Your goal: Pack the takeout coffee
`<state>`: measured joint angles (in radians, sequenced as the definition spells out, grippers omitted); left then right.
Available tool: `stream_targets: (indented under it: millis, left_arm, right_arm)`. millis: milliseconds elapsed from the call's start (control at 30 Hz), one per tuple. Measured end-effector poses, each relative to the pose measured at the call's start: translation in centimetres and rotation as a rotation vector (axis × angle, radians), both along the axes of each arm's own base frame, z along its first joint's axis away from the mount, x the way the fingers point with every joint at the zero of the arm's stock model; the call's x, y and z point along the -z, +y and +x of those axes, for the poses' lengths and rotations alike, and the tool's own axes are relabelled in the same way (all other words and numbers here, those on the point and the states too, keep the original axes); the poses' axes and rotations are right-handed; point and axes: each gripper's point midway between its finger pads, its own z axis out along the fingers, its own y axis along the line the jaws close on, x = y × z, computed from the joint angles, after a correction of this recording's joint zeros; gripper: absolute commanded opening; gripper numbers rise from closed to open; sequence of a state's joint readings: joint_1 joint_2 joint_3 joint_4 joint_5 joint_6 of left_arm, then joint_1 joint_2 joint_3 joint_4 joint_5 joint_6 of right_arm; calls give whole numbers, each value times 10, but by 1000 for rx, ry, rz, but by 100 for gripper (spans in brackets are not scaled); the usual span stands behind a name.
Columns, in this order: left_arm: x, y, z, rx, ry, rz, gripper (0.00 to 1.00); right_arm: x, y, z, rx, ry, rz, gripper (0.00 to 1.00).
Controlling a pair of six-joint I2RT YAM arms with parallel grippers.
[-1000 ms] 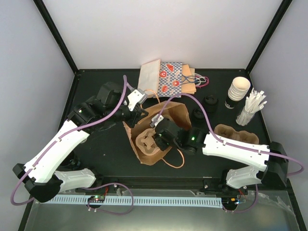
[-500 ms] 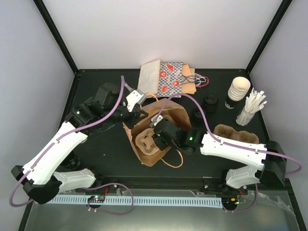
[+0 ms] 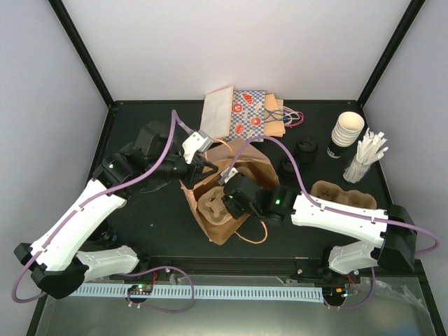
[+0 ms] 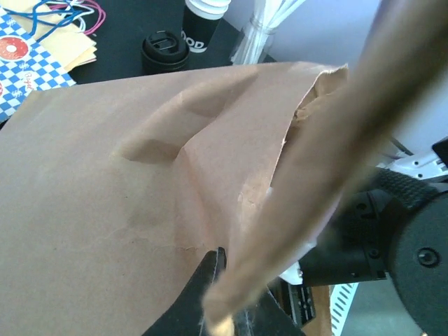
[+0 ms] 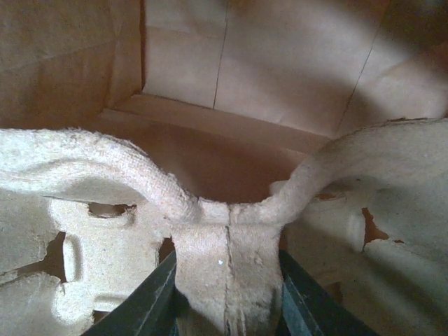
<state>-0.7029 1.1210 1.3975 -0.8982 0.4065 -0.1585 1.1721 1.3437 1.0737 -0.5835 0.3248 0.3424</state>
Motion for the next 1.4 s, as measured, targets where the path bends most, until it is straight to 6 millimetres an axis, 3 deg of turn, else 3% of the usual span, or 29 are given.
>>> stream_targets:
  millis: [467, 933, 1167, 1400]
  left_arm:
    - [-8, -11, -13, 51, 55, -117, 5]
    - [-8, -25, -20, 107, 114, -202, 8]
    - [-6, -27, -19, 109, 130, -212, 16]
    - [-13, -27, -19, 110, 109, -232, 34]
  right_arm:
    - [8, -6, -1, 4, 6, -30, 32]
    - [13, -35, -13, 10, 51, -127, 32]
    - [12, -36, -11, 19, 40, -133, 31]
    - [24, -32, -7, 29, 38, -165, 29]
